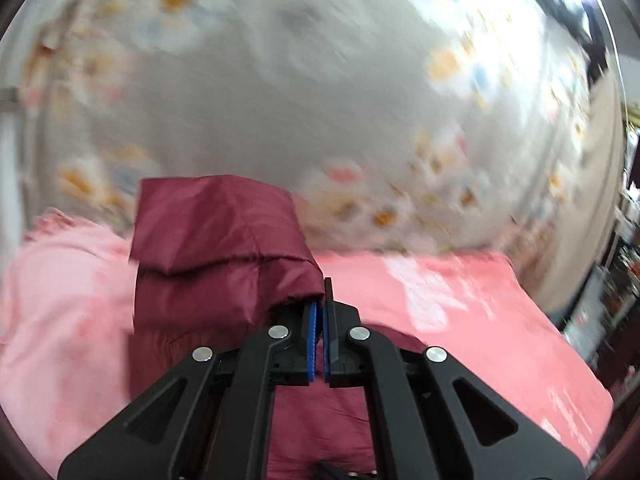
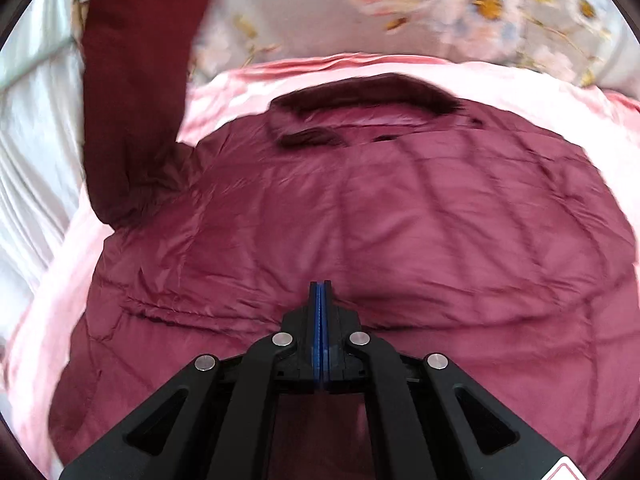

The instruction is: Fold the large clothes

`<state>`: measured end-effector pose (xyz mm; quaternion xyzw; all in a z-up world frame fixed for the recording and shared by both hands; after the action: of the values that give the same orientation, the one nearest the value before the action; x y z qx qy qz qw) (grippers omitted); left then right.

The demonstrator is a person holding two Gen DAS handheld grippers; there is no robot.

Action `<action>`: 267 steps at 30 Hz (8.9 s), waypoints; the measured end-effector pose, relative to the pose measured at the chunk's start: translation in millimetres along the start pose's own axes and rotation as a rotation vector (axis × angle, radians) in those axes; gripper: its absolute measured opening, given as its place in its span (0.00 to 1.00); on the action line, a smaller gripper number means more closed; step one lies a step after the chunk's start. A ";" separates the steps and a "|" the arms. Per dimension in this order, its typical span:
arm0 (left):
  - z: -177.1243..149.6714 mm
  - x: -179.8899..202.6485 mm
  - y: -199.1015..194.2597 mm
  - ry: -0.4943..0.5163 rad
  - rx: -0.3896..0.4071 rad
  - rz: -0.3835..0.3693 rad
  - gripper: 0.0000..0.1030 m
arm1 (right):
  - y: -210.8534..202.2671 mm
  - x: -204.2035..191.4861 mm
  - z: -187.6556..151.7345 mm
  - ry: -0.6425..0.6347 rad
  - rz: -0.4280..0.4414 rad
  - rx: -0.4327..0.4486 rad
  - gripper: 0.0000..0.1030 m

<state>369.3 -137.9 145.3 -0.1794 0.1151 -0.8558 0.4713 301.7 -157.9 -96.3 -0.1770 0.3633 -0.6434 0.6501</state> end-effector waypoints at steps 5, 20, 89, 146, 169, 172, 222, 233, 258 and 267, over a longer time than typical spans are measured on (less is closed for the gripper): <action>-93.4 32.9 70.3 -0.079 -0.191 -0.023 0.31 | -36.5 58.9 -10.7 0.060 -0.058 0.000 0.08; -199.1 -207.7 -20.5 -0.697 -0.208 0.190 0.80 | -65.7 127.5 41.5 0.276 0.018 0.117 0.59; -247.8 -282.6 -18.8 -0.553 -0.256 0.510 0.01 | 0.0 154.2 16.5 0.216 -0.108 -0.001 0.00; -251.0 -134.8 50.3 0.000 -0.397 0.439 0.04 | 33.0 28.6 4.7 -0.155 -0.134 -0.063 0.05; -184.8 -181.3 167.8 -0.532 -0.474 0.228 0.67 | 118.8 109.7 142.7 0.279 0.030 -0.111 0.48; -187.4 -178.6 168.5 -0.499 -0.491 0.222 0.58 | 120.7 89.8 129.2 0.207 0.030 -0.160 0.49; -59.4 -207.3 178.8 -0.554 -0.236 0.182 0.46 | 91.7 80.5 233.5 0.392 0.144 0.151 0.21; -146.3 -208.1 206.1 -0.440 -0.392 0.230 0.37 | 130.5 90.5 182.9 0.243 0.059 0.009 0.07; -181.6 -201.1 206.1 -0.115 -0.400 0.365 0.27 | 159.9 98.3 147.6 0.010 -0.158 -0.056 0.00; -181.4 -196.9 210.3 -0.032 -0.396 0.423 0.27 | 163.1 94.5 147.5 -0.071 -0.237 -0.047 0.00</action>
<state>551.6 -77.2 -135.7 -0.2534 0.3076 -0.6963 0.5969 511.7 -266.4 -133.9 -0.2565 0.3313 -0.7004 0.5778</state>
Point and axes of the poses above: each gripper's, at about its wrist camera, not at the fingertips, and y roughly the way its jaws point, x to its right, z to its top, the point moved 10 cm from there along y, roughly the way its jaws point, and after that the axes turned 4 degrees about x, right-handed, at the moved point
